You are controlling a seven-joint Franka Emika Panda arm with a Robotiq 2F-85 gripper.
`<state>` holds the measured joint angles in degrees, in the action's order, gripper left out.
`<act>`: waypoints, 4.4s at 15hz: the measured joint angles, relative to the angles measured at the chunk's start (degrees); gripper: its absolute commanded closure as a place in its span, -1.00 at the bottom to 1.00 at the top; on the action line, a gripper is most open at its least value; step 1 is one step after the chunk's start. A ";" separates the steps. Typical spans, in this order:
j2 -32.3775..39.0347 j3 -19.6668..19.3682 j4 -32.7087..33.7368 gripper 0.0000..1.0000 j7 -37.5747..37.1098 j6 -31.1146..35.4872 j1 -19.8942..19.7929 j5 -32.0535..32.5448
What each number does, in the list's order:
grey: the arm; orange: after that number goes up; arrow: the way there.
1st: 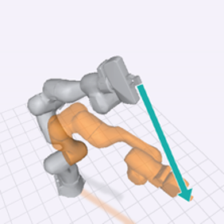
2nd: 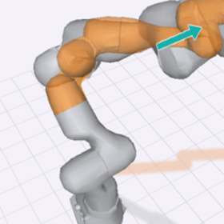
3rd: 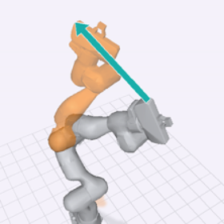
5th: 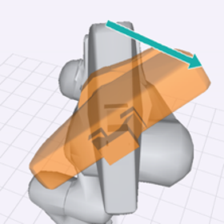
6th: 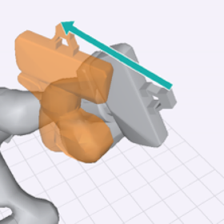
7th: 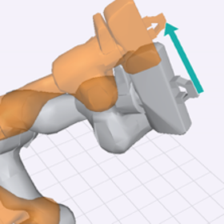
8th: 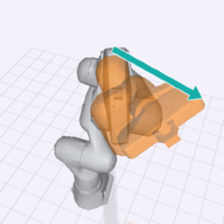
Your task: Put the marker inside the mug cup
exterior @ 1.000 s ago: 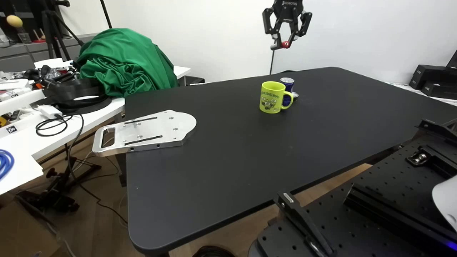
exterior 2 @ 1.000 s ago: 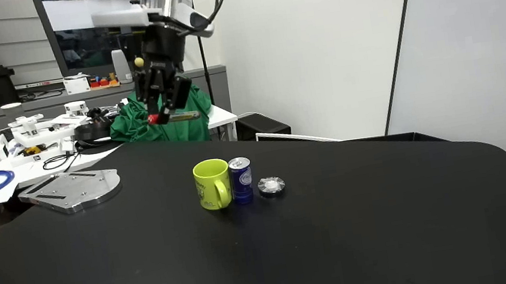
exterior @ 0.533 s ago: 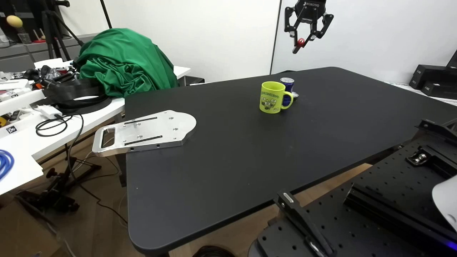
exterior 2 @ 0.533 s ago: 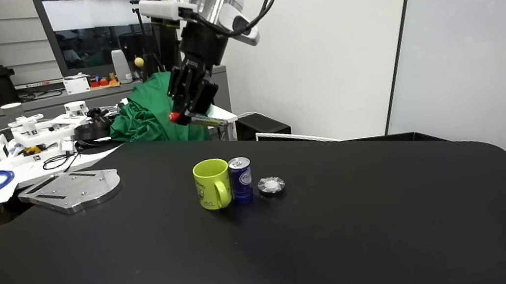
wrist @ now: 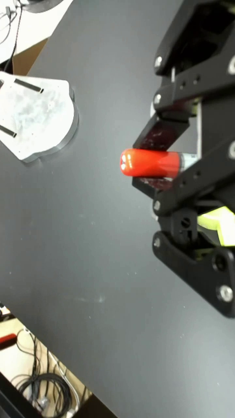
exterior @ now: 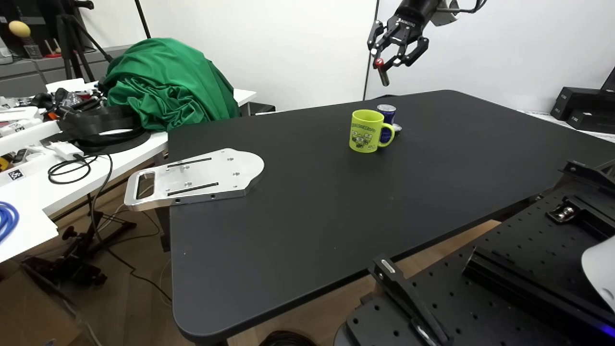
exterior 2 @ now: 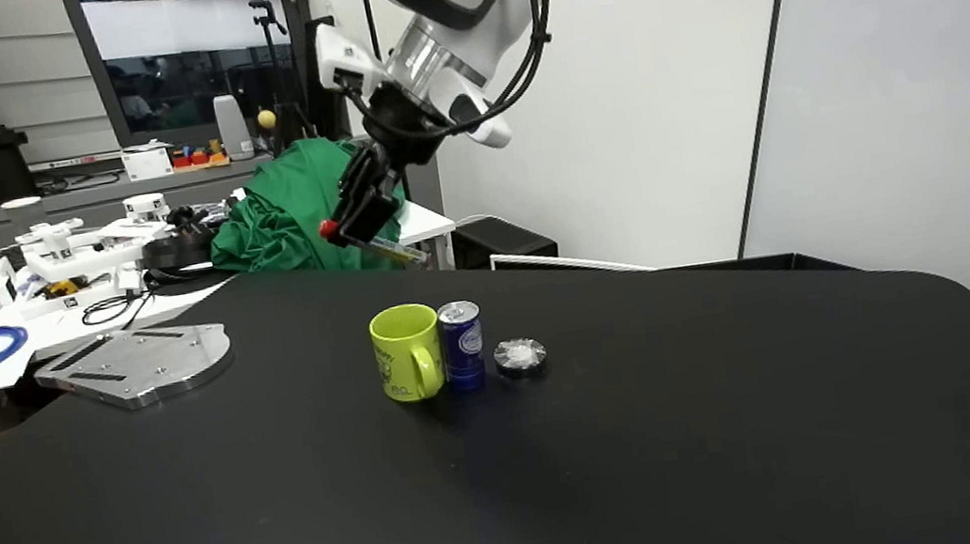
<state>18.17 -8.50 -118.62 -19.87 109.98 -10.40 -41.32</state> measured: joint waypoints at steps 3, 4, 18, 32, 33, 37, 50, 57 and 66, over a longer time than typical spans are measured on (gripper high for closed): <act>1.60 0.02 0.52 0.87 -0.67 1.72 0.06 -6.81; 2.11 0.02 0.60 0.87 -0.79 2.05 0.08 -8.72; 10.59 -0.21 -1.90 -0.02 -0.90 6.23 0.21 -21.05; 10.57 -0.18 -2.17 -1.00 0.36 5.66 2.47 -18.59; 10.34 -0.22 -2.18 -1.00 1.49 4.60 2.45 -16.63; 9.90 -1.07 -1.83 -1.00 6.23 -3.78 1.70 -5.10; 9.70 -1.41 4.32 -1.00 25.04 -5.02 -0.86 26.92; 9.71 2.20 5.32 -1.00 29.97 1.81 -0.88 26.21; 10.81 3.70 5.32 -1.00 29.98 7.48 -1.80 16.10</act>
<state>28.97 -4.80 -113.30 10.11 117.46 -12.20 -25.22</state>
